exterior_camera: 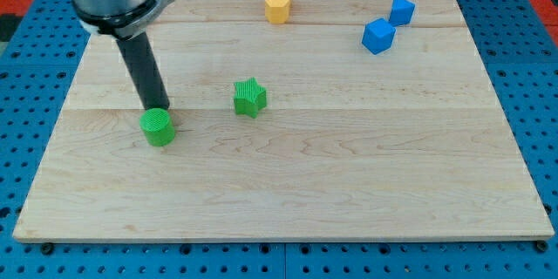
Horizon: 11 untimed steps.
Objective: Push the green circle to the center bottom
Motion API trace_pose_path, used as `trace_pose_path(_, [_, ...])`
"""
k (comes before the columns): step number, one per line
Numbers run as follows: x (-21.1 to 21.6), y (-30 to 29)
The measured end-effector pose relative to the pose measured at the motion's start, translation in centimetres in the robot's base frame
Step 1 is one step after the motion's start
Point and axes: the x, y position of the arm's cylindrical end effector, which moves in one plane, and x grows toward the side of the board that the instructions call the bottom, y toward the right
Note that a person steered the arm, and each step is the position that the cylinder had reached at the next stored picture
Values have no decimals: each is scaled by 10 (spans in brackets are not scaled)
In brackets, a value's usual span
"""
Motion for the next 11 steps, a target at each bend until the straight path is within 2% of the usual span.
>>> trace_pose_path(3, [21, -41])
trace_pose_path(4, [14, 49])
trace_pose_path(5, [31, 90])
trace_pose_path(7, [41, 1])
trace_pose_path(9, [53, 155])
trace_pose_path(11, [66, 118])
